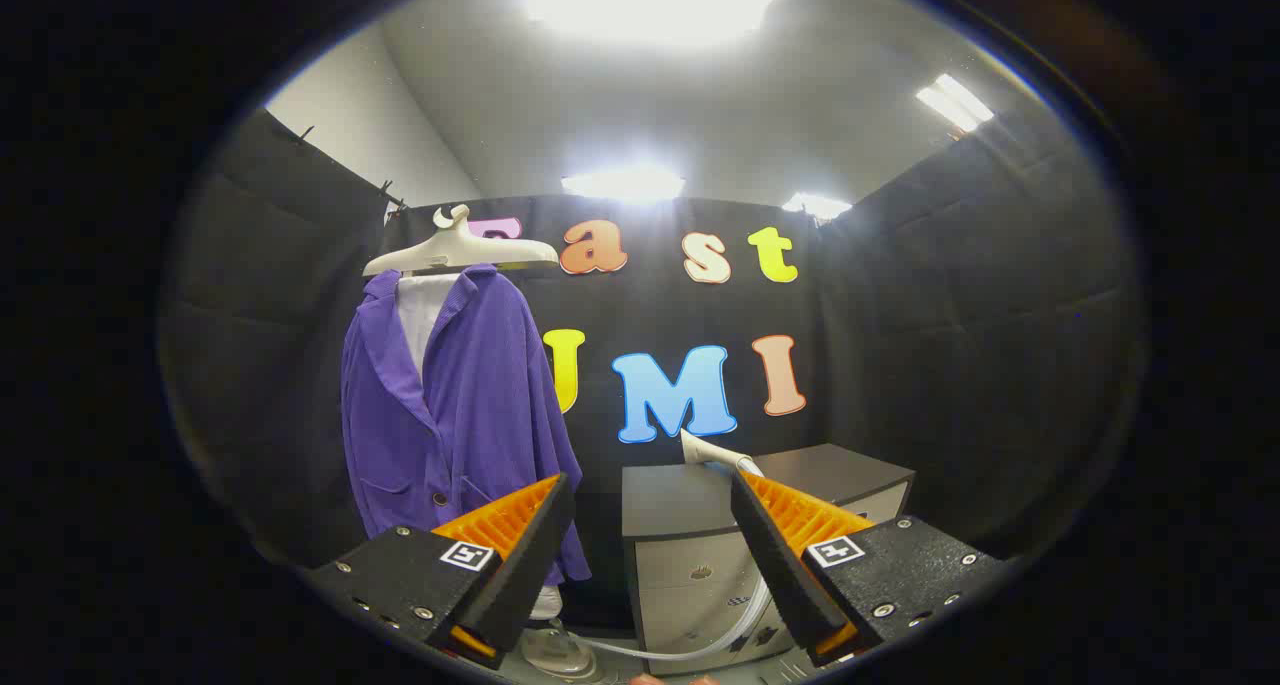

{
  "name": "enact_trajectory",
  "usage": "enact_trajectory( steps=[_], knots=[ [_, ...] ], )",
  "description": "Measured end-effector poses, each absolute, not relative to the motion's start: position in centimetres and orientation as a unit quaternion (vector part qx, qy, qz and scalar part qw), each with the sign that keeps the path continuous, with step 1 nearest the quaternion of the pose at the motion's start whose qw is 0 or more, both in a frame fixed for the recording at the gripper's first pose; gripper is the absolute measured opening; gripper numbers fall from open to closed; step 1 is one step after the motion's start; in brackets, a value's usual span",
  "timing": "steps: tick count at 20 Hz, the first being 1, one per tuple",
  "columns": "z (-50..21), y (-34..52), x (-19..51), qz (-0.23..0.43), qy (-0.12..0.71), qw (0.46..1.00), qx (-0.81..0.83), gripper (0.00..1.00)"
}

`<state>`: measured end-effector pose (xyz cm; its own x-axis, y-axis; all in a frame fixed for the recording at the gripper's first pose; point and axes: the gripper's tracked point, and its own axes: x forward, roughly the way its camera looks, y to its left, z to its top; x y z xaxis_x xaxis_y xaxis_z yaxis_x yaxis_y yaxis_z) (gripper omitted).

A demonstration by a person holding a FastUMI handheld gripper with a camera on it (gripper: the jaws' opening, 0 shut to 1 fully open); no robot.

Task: Iron the clothes twice with a garment steamer, once on the left side and once on the right side.

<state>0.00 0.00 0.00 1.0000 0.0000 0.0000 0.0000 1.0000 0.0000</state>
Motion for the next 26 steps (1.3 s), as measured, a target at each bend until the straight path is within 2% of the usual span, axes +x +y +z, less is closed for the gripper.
enact_trajectory(
  steps=[18,26],
  knots=[
    [-0.2,-0.6,-1.2,-0.009,0.007,1.000,-0.007,0.97],
    [1.4,-4.7,0.7,-0.023,-0.006,1.000,-0.021,0.97]
  ],
)
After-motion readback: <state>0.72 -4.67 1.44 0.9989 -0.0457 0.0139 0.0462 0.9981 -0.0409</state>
